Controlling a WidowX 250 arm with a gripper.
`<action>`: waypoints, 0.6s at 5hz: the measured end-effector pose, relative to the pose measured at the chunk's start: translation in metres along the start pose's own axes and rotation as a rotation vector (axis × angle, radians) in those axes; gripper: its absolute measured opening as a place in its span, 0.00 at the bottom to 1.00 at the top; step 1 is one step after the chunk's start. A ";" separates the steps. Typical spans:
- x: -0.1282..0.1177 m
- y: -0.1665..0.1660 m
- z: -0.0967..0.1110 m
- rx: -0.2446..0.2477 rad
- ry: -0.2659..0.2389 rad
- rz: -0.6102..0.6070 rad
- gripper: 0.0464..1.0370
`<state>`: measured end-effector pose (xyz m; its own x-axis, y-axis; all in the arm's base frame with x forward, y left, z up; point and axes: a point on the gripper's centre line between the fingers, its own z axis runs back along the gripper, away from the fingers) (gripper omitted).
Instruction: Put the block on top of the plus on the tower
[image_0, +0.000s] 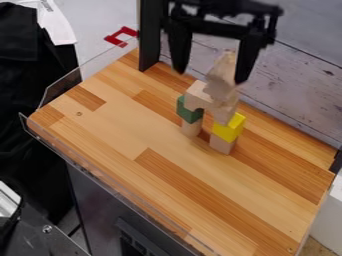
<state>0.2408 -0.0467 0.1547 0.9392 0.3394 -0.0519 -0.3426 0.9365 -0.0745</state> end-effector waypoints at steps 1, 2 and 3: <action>-0.022 -0.003 -0.012 0.015 0.049 -0.011 0.96; -0.032 -0.004 -0.026 0.007 0.072 -0.001 0.96; -0.026 -0.006 -0.034 0.017 0.062 -0.005 0.96</action>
<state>0.2178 -0.0645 0.1226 0.9377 0.3288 -0.1127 -0.3366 0.9398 -0.0583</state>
